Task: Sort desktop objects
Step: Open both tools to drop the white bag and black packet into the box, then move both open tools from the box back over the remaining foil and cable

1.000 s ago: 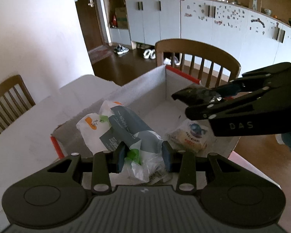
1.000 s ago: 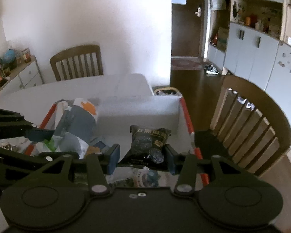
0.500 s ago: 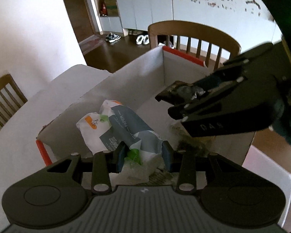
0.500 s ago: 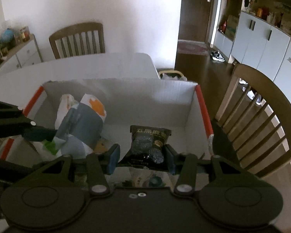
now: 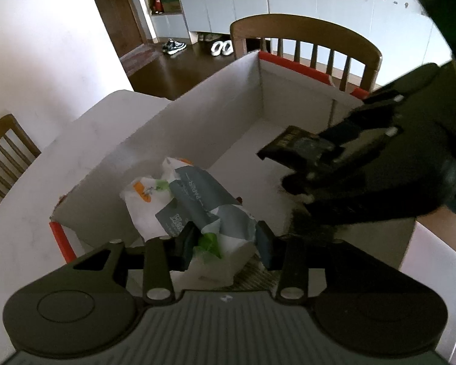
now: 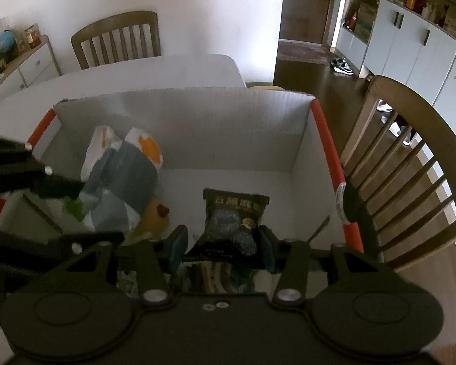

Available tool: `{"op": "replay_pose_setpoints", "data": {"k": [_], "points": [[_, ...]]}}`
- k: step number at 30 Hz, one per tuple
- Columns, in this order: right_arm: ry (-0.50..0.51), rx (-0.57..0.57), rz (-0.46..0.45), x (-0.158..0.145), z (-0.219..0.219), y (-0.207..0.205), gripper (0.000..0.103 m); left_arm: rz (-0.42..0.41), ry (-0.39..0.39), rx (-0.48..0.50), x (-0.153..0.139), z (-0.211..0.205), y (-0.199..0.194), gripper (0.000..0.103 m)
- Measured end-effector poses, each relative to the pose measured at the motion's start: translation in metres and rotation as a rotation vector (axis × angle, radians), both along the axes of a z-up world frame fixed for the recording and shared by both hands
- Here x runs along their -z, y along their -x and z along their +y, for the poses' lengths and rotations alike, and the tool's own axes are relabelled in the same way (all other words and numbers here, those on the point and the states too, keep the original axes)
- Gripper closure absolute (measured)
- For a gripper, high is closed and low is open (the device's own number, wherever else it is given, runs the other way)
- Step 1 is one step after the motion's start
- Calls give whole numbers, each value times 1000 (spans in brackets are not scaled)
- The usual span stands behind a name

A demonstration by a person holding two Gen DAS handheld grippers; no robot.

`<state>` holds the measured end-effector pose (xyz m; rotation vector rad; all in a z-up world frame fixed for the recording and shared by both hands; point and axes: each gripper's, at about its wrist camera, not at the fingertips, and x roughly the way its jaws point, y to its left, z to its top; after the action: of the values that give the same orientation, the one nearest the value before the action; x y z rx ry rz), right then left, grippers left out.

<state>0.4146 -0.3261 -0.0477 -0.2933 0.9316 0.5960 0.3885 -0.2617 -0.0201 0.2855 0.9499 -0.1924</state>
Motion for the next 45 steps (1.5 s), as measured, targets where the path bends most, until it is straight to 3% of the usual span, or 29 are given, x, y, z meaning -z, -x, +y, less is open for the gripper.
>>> {"op": "replay_pose_setpoints", "data": {"k": [5,9,17,23,32,45], "points": [[-4,-4,1,2,-3,2,51,5,2,11,0,4,-1,54],[-12,-14,-8,0,-6,4,38,5,-8,-4,2,7,3,35],[-41,-23,-40,-11,-10,8,28,3,10,-13,-3,11,11,22],[-59,-21,-57,-20,-15,13,22,-11,33,-29,-9,11,17,21],[-78,-22,-76,-34,-19,26,21,-45,58,-45,-21,9,32,20],[-107,-37,-107,-58,-23,47,16,-91,162,-110,-41,20,66,20]]}}
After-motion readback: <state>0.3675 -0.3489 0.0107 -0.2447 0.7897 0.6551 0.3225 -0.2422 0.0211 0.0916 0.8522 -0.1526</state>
